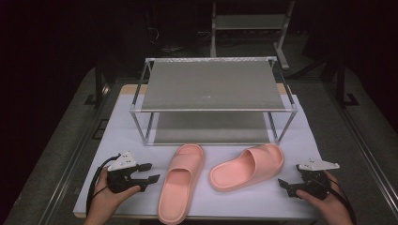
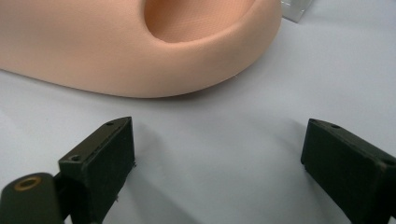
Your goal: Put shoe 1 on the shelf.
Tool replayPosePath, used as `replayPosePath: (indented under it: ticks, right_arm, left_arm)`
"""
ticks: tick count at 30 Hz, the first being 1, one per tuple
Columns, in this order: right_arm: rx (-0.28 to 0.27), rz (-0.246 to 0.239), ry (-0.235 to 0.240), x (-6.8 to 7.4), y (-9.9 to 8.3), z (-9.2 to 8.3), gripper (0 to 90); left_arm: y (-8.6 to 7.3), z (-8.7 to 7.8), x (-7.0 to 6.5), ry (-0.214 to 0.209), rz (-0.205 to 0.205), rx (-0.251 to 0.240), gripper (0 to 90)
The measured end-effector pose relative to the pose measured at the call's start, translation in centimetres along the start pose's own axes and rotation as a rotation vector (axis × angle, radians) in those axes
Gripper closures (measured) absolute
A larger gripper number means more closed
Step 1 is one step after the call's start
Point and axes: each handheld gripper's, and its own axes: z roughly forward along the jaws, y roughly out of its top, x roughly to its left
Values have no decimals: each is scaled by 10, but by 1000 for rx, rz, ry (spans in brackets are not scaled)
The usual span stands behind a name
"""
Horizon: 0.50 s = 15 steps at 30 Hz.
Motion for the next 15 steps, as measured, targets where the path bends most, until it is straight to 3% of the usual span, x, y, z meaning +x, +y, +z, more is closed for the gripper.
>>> replayPosePath:
  ticks: [11,15]
  right_arm:
    - [0,1,0,0,0,0,90]
    - [0,0,-1,0,0,0,90]
  left_arm:
    - [3,17,-8,-73,20,-4,477]
    - [9,26,-13,-85,57,0,527]
